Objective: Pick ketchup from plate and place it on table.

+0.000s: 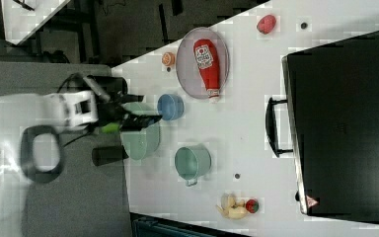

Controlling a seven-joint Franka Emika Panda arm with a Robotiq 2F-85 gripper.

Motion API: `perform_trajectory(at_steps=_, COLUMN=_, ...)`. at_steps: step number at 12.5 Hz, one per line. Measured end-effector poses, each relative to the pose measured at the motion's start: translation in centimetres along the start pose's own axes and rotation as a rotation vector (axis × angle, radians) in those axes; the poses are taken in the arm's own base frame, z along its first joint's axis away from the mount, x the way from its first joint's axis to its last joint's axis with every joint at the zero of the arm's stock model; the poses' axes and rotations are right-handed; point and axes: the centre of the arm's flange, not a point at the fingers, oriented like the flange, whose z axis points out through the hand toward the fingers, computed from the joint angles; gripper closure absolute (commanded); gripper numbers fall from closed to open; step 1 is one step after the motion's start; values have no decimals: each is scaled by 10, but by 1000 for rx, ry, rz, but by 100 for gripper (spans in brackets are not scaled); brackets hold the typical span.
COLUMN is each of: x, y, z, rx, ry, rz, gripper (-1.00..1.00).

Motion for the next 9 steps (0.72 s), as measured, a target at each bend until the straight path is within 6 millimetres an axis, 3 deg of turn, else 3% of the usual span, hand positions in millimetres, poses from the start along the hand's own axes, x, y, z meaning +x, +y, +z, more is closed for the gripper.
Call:
perform_trajectory(at_steps=5, x=17, y=-36, z=137, rx=27, ry=-12, rz=-210, gripper=-100)
perform_trajectory(at_steps=9, x=18, y=-60, z=196, rx=50, ry=22, rz=-451, gripper=-100)
